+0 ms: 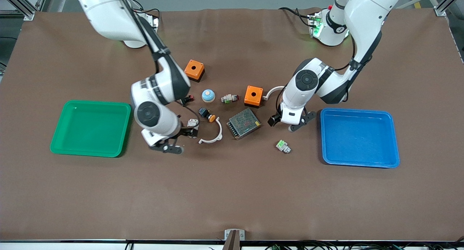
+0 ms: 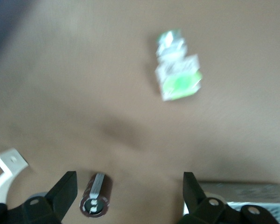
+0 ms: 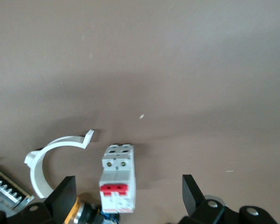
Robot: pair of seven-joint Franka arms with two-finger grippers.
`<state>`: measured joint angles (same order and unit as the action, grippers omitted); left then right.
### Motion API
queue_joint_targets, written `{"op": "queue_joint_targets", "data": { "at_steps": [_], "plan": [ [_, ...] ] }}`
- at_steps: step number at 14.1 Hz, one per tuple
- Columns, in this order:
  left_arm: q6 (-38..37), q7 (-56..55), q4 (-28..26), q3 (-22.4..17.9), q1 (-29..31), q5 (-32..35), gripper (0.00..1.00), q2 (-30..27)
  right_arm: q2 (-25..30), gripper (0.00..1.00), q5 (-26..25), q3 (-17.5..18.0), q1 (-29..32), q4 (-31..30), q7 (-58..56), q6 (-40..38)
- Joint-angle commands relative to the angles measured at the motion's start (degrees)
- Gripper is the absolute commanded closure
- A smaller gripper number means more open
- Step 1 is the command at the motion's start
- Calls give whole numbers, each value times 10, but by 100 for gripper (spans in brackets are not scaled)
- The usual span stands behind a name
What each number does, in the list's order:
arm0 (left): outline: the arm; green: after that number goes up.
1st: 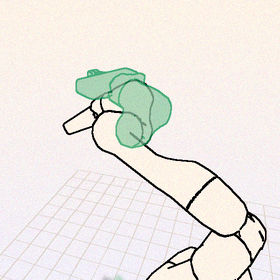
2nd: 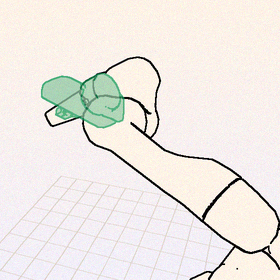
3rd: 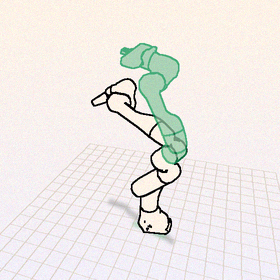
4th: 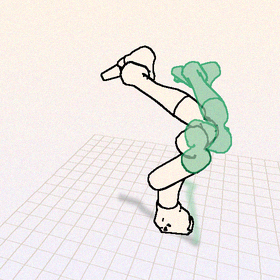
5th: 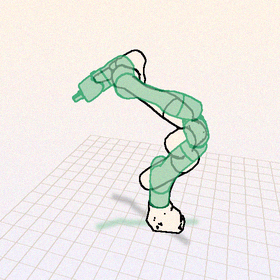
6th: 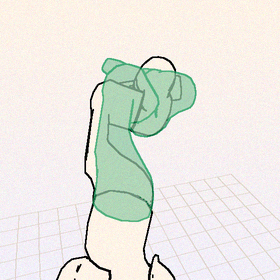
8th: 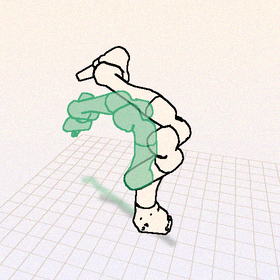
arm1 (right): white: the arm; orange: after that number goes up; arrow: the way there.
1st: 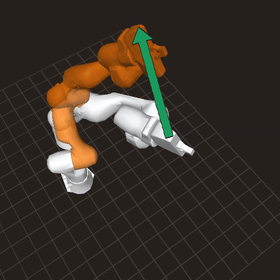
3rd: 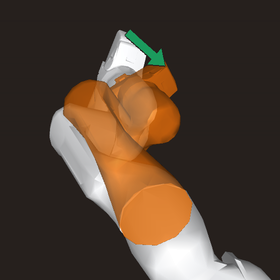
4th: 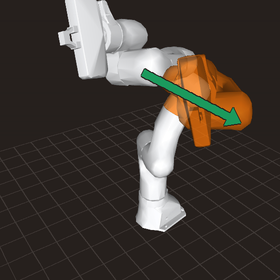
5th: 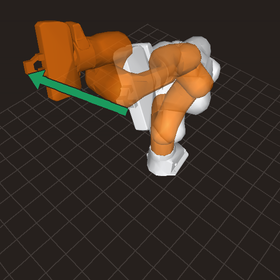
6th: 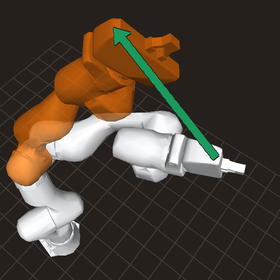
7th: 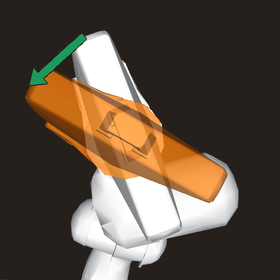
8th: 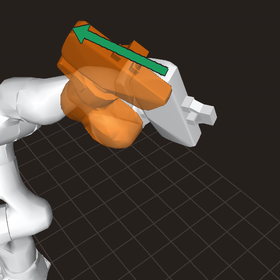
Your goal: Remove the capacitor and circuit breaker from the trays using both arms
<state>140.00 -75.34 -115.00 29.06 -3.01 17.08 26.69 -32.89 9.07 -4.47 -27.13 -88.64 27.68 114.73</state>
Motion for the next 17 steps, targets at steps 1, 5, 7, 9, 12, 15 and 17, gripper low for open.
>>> {"op": "queue_joint_targets", "data": {
  "at_steps": [1, 5, 7, 9, 12, 15, 17],
  "plan": [
    [-154, 74, 126, 0, 6, 17, 0, -9, 38, 0, 0, 8, 68, 21, -87, -77],
    [-312, 206, 265, 1, 35, 18, 0, -15, 99, 0, -69, 3, 134, 16, -166, -164],
    [-362, 269, 304, 0, 58, 17, 0, -32, 125, 0, -74, 3, 170, 16, -215, -196],
    [-390, 333, 324, 2, 96, 18, 0, -51, 143, 0, -74, 3, 205, 17, -242, -218],
    [-441, 404, 341, 5, 135, 17, 0, -86, 149, 0, -80, 1, 233, 33, -259, -233],
    [-456, 479, 340, 3, 157, 7, 0, -142, 144, 0, -92, -1, 248, 47, -257, -244],
    [-484, 567, 331, -55, 131, -27, 0, -187, 143, 0, -93, -2, 258, 65, -257, -244]
  ]
}}
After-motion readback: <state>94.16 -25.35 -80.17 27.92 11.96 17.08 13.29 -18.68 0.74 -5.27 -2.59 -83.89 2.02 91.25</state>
